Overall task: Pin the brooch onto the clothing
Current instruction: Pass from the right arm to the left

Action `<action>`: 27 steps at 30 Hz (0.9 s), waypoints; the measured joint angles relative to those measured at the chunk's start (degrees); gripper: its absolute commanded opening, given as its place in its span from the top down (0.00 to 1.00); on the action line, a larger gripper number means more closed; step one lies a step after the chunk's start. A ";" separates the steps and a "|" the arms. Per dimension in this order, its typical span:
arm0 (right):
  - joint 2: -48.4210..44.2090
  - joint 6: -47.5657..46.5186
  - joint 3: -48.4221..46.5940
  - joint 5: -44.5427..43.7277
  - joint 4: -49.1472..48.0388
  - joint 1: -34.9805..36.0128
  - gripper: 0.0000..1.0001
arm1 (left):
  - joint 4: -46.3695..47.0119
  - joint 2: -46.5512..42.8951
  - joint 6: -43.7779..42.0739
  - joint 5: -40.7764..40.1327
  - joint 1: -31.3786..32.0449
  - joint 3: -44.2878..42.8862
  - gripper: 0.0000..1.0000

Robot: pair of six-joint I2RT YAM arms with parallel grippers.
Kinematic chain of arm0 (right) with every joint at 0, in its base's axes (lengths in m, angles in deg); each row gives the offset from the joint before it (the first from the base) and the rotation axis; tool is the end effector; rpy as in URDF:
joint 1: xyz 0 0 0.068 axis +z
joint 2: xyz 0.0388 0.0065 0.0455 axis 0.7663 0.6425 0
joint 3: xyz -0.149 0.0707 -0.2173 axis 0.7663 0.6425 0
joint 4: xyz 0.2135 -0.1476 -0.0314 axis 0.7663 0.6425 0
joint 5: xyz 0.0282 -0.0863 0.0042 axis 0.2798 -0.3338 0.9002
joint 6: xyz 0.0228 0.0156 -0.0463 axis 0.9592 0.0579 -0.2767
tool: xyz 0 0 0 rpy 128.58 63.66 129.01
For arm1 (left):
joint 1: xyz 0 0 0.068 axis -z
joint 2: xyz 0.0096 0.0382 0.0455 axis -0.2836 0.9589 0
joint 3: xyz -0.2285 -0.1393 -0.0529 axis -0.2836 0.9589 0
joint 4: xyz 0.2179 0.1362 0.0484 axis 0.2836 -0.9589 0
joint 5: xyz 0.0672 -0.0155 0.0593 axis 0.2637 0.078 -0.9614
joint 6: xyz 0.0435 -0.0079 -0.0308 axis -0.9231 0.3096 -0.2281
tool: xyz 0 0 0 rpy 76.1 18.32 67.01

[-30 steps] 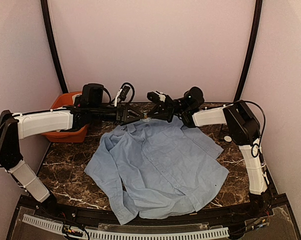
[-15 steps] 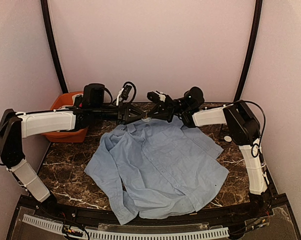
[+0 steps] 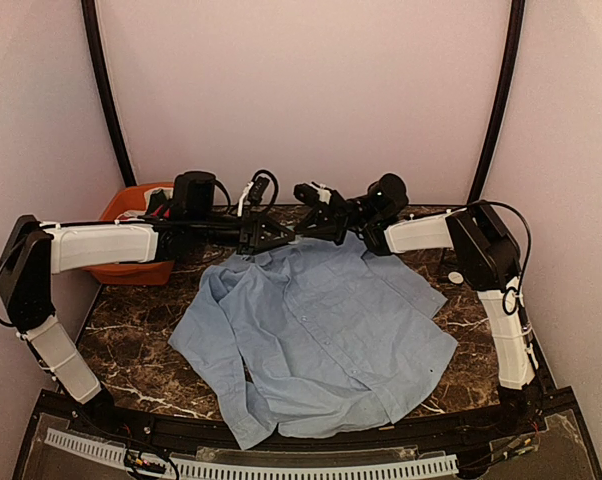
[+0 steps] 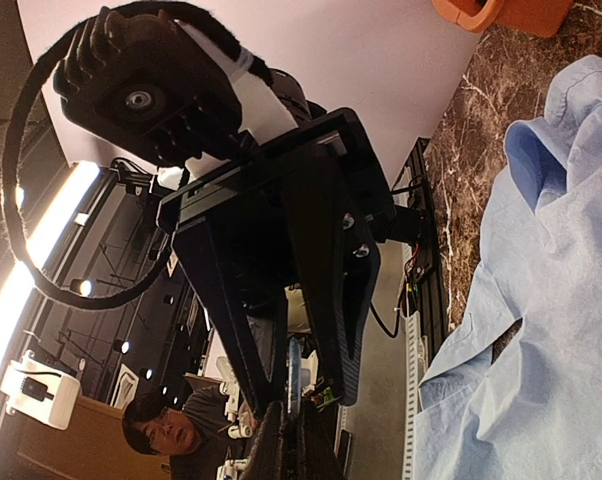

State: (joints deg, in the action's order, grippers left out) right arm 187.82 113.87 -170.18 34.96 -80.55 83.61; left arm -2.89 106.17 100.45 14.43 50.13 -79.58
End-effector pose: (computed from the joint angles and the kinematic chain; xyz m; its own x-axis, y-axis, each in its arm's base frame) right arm 0.3871 0.2998 0.2489 -0.8507 -0.4795 -0.2156 -0.1639 -0.1478 0.9753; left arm 0.3009 -0.2323 0.2863 -0.7565 0.0086 -0.6539 0.6423 0.1978 -0.7405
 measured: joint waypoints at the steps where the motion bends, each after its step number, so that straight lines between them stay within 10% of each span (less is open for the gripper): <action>1: 0.00 0.00 0.00 0.00 0.00 0.02 1.00 | 0.00 0.00 0.00 -0.02 0.00 0.00 0.72; 27: 0.00 -0.02 0.85 0.00 -0.07 0.17 1.00 | -0.02 0.00 -0.24 -1.01 -0.15 0.26 0.78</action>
State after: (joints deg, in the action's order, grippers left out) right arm 187.82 113.84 -169.33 34.96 -80.61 83.78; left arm -2.91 106.17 100.21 13.43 49.97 -79.32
